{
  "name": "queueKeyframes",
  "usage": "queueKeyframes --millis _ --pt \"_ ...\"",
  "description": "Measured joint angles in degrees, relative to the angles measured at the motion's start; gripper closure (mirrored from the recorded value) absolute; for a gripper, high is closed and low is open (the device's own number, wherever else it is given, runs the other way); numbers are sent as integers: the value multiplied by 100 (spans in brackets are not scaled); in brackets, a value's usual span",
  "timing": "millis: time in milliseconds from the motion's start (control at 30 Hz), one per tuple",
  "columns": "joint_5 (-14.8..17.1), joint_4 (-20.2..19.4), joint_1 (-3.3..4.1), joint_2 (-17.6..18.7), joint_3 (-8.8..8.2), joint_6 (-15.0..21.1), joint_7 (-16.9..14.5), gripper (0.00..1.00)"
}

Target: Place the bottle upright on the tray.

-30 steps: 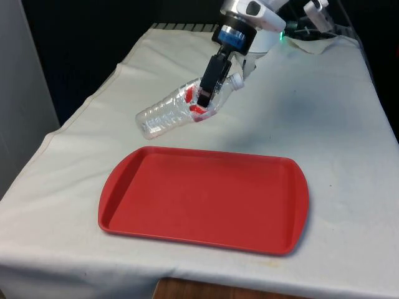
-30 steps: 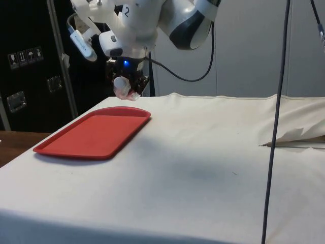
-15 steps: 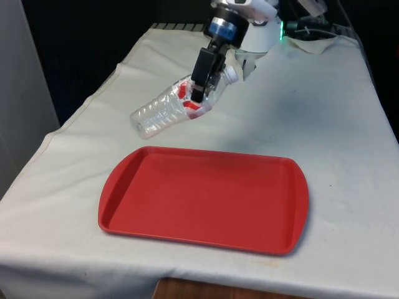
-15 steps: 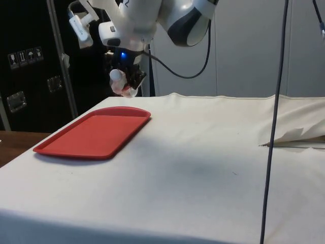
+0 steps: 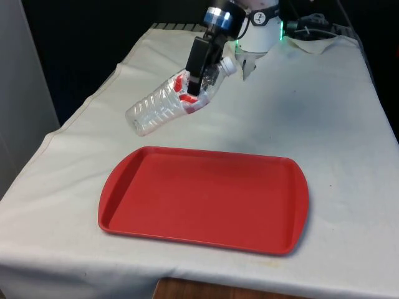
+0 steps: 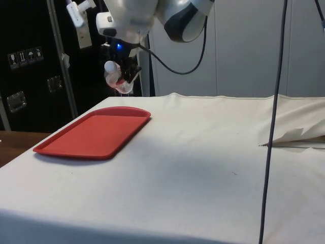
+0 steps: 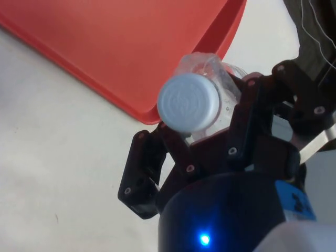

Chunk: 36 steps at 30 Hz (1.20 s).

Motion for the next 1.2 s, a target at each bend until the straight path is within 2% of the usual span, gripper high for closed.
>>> queueKeyframes --millis 567,767,1200 --pt "401 63 0 -97 0 223 0 87" --pt "636 74 0 -97 0 332 6 87" --pt "1083 189 -52 103 -109 693 0 87"
